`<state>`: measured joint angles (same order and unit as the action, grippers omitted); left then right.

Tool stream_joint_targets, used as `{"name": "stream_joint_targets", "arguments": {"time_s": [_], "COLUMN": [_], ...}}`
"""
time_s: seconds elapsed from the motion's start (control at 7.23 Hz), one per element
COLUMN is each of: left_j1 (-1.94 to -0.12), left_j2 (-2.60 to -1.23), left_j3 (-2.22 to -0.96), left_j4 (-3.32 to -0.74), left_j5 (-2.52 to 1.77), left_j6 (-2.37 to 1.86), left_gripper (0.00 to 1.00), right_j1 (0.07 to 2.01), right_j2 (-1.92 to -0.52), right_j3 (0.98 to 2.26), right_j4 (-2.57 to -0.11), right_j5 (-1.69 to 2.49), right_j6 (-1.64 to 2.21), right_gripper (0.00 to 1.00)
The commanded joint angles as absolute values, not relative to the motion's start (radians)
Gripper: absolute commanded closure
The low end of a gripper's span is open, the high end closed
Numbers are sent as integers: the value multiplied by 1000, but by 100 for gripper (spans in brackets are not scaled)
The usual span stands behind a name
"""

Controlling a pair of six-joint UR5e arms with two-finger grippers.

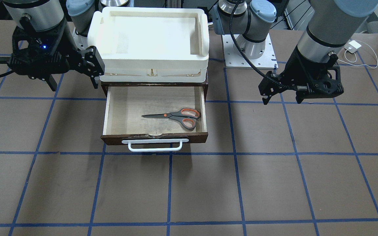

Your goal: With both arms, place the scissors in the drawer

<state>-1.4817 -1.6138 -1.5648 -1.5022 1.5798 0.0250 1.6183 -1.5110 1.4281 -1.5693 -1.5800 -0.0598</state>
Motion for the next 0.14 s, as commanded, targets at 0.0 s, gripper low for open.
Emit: {"name": "stream_joint_targets", "arguments": {"time_s": [0.0], "left_j1": [-1482], "left_j2": [-1611], "left_j3": [-1571], "left_j4": [-1503], "left_j5": [1586], "left_j6": [25], "left_gripper": [0], "right_j1": [1618], "right_j2": [-1511], "right_j3": [1428], "right_j4": [-1569], "right_j5": [-1580], "right_j6": [-60], "right_gripper": [0]}}
